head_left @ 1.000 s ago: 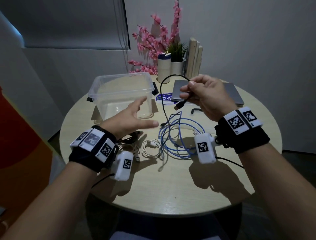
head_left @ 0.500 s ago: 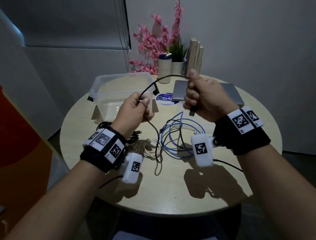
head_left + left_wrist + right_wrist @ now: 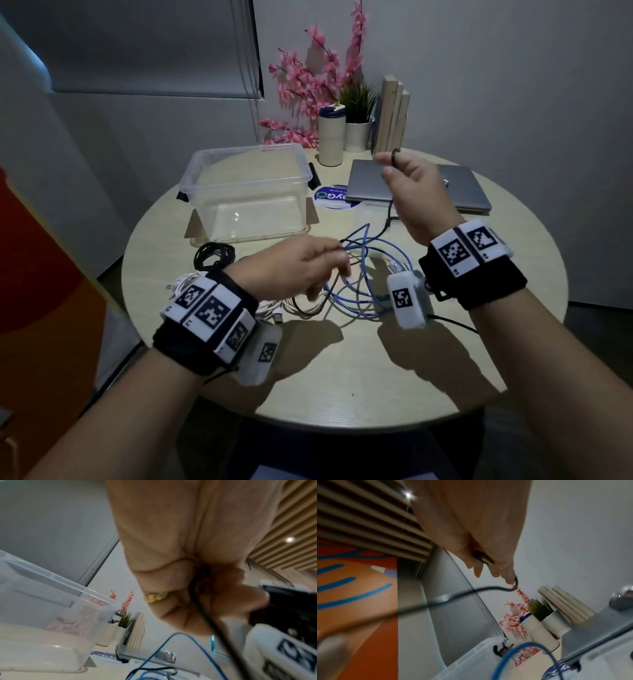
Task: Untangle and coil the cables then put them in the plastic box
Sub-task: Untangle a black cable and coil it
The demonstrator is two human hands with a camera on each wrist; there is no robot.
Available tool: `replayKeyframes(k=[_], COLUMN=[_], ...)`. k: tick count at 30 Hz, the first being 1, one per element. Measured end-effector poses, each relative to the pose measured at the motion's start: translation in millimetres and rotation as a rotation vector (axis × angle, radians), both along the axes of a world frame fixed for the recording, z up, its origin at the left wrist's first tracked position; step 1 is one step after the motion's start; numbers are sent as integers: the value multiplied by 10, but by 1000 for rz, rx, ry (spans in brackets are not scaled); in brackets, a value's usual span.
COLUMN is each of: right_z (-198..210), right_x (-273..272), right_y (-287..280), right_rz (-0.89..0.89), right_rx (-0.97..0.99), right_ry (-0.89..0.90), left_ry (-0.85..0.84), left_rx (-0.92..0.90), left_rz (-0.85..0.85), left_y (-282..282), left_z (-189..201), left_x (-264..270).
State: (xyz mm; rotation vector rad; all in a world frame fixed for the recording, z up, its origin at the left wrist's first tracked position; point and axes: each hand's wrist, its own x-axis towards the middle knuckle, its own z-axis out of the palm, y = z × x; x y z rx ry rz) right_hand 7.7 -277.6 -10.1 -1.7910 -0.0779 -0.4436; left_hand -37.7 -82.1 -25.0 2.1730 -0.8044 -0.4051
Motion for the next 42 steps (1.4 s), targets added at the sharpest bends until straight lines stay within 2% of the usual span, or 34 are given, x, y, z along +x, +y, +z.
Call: replayKeyframes(k=[2, 5, 8, 11, 14, 16, 19, 23, 27, 29, 30, 33, 35, 38, 42], right_z=[-27, -51, -78, -80, -53, 4, 137, 230, 177, 114, 69, -50, -99, -123, -103], right_x=[-16, -72, -132, -195, -246, -271, -273, -225, -130, -76, -51, -30, -49, -75, -102], right_y=[3, 71, 158, 218, 268, 273, 249, 223, 198, 160, 141, 98, 87, 96, 119], right_rz=[6, 115, 244, 357, 488, 530, 509, 478, 299, 180, 100, -70, -52, 16, 129], right_rx=[-195, -407, -318, -182, -134, 95, 446, 779, 805, 717, 599, 114, -163, -418, -393], right_ry=[54, 168, 209, 199, 185, 187, 125, 45, -26, -73, -92, -95, -46, 82, 105], left_ry=[-32, -161, -266, -260, -308, -329, -304, -273, -125, -103, -81, 83, 133, 5, -251], left_rx=[-179, -370, -499, -548, -498, -417, -250, 35, 96, 99, 73, -153, -336, -471, -564], left_rz=[74, 220, 396, 559, 652, 659, 557, 408, 307, 228, 200, 205, 228, 264, 352], left_y=[36, 54, 78, 100, 99, 89, 33, -60, -104, -109, -104, -115, -139, -155, -127], left_z=[83, 168, 210, 187, 96, 21, -98, -274, -291, -266, -255, -207, -157, -80, 68], left_x=[27, 139, 308, 476, 575, 573, 488, 343, 238, 191, 172, 125, 127, 193, 305])
